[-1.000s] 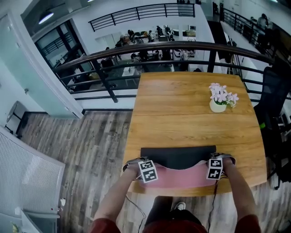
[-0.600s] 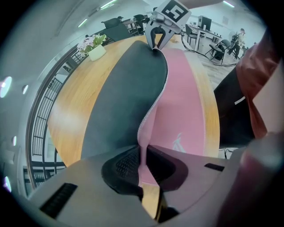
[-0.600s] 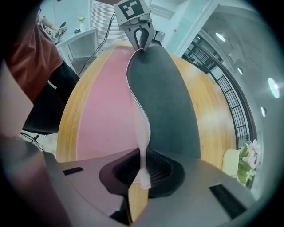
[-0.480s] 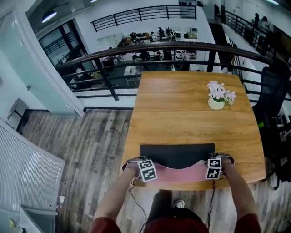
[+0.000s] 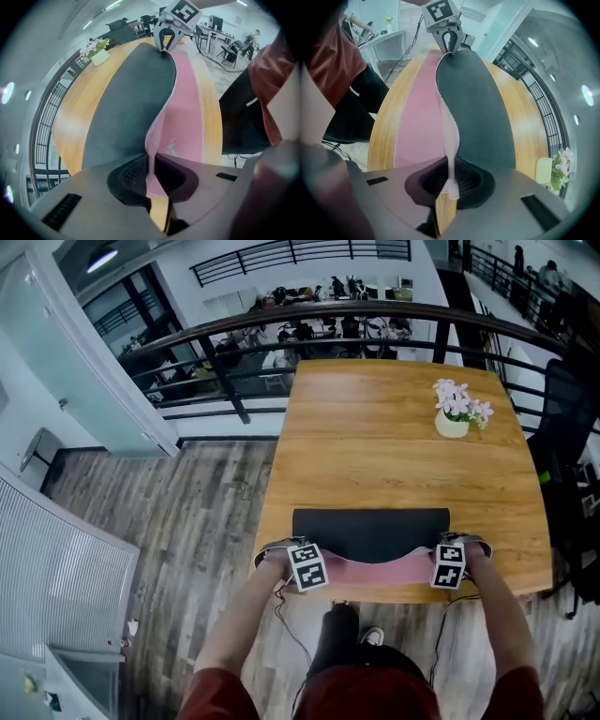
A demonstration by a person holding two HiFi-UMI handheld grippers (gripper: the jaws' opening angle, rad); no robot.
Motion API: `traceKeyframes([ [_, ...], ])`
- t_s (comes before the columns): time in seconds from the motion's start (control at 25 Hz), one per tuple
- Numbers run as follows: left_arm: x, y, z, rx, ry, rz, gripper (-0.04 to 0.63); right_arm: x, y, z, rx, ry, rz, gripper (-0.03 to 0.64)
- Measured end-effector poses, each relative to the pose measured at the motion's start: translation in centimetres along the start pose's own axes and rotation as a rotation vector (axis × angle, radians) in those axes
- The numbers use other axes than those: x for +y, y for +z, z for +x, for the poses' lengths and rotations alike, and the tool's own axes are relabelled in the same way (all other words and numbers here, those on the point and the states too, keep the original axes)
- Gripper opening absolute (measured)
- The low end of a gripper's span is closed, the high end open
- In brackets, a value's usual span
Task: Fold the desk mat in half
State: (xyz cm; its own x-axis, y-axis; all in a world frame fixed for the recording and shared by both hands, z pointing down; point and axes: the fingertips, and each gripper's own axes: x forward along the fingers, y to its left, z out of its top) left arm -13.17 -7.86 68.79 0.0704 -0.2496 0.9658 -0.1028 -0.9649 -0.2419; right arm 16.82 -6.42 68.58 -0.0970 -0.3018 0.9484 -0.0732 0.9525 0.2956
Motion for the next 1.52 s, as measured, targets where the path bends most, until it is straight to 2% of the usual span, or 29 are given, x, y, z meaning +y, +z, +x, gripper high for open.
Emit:
traceKeyframes([
  [0.56, -2.7, -0.1, 0.0, -0.014, 0.0, -0.001, 0.055, 2.4, -0.3, -0.1, -0.025, -0.006, -0.001, 0.041],
  [0.96, -4.2, -0.3, -0.3, 0.0, -0.012, 0.025, 0.057, 4.0, -0.3, -0.4, -0.047, -0.002, -0.005, 0.044],
  [1.2, -4.0, -0.3, -0.4, 0.003, 0.039, 0.07, 0.081, 3.6, -0.5, -0.5, -0.061, -0.044, -0.012, 0.081],
  [1.52, -4.8, -0.6, -0.6, 0.048, -0.019, 0.09, 0.138, 4.5, -1.0, -0.8, -0.059, -0.03, -0.014, 0.138],
])
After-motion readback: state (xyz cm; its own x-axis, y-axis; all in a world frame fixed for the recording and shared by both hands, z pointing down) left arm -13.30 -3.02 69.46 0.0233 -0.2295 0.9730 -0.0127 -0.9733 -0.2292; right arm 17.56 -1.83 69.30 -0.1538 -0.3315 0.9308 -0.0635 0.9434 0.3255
